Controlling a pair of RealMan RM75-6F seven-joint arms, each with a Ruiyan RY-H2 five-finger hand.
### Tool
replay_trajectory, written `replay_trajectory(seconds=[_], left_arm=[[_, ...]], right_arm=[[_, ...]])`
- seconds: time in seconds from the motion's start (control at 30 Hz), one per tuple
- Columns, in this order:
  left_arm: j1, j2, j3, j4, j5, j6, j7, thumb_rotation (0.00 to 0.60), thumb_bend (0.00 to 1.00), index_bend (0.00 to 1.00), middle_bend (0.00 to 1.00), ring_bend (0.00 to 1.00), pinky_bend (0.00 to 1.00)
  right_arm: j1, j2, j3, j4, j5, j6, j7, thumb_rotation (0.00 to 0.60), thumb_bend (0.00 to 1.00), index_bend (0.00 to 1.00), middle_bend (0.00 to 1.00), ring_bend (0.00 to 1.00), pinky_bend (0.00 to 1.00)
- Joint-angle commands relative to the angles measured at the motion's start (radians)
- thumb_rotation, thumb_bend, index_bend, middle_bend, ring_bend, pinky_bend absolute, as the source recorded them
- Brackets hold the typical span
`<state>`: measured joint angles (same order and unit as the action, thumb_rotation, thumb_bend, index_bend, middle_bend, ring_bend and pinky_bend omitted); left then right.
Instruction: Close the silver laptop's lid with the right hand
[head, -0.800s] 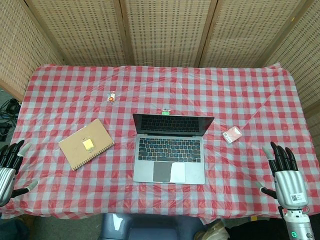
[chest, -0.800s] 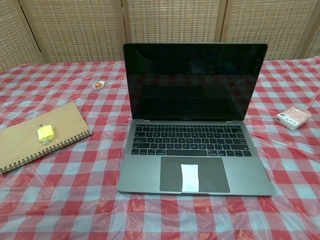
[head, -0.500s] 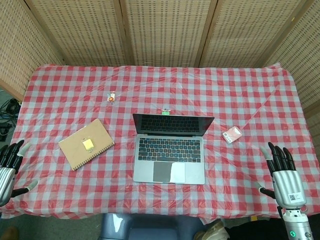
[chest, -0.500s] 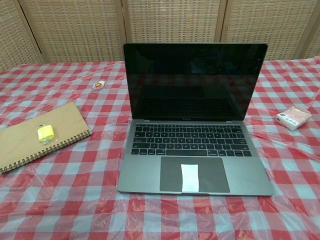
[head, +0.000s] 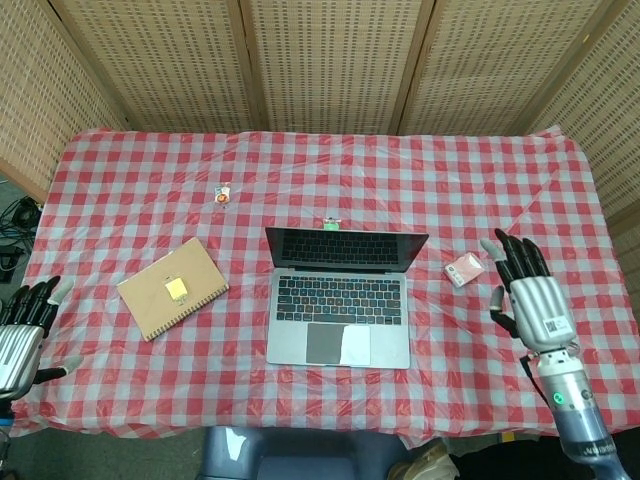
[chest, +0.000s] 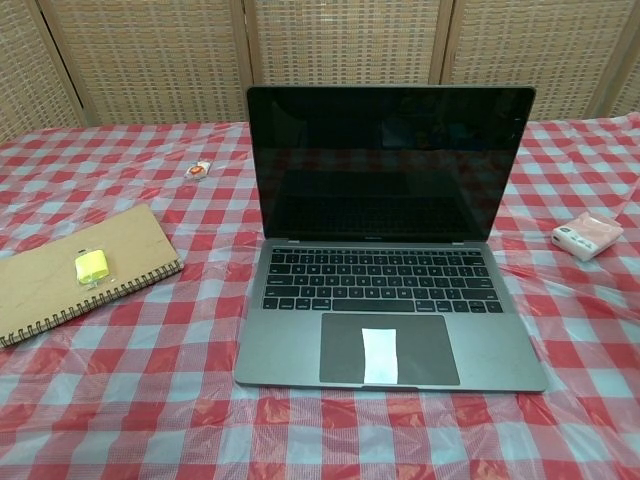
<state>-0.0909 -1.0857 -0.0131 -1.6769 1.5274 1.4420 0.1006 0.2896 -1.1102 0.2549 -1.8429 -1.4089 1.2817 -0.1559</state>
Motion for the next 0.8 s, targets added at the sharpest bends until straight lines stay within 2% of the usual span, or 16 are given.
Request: replay_trajectory(seconds=[0.03, 0.13, 0.37, 0.6, 0.8], left_arm=[[-0.010, -0.006, -0.010, 0.004, -0.023, -0.018, 0.009, 0.600, 0.00, 0.00, 0.00, 0.00, 0.00], [-0.017, -0.011, -0.017, 0.009, -0.049, -0.035, 0.016, 0.600, 0.00, 0.00, 0.00, 0.00, 0.00], [-0.029, -0.018, -0.027, 0.019, -0.093, -0.065, 0.025, 0.600, 0.00, 0.00, 0.00, 0.00, 0.00], [-0.035, -0.021, -0.030, 0.022, -0.108, -0.077, 0.029, 0.600, 0.00, 0.00, 0.00, 0.00, 0.00], [-0.037, -0.021, -0.028, 0.022, -0.109, -0.077, 0.029, 0.600, 0.00, 0.00, 0.00, 0.00, 0.00]], right_arm=[[0.169, 0.026, 0.127, -0.066, 0.214, -0.176, -0.081, 0.600, 1.00, 0.11, 0.10, 0.01, 0.05], [0.256, -0.013, 0.157, -0.042, 0.321, -0.248, -0.133, 0.600, 1.00, 0.14, 0.14, 0.03, 0.11], [0.426, -0.077, 0.178, -0.008, 0.553, -0.380, -0.216, 0.600, 1.00, 0.19, 0.21, 0.11, 0.20], [0.546, -0.131, 0.150, 0.007, 0.710, -0.364, -0.342, 0.600, 1.00, 0.25, 0.27, 0.19, 0.27], [0.603, -0.156, 0.128, -0.002, 0.804, -0.341, -0.387, 0.600, 1.00, 0.28, 0.34, 0.24, 0.30]])
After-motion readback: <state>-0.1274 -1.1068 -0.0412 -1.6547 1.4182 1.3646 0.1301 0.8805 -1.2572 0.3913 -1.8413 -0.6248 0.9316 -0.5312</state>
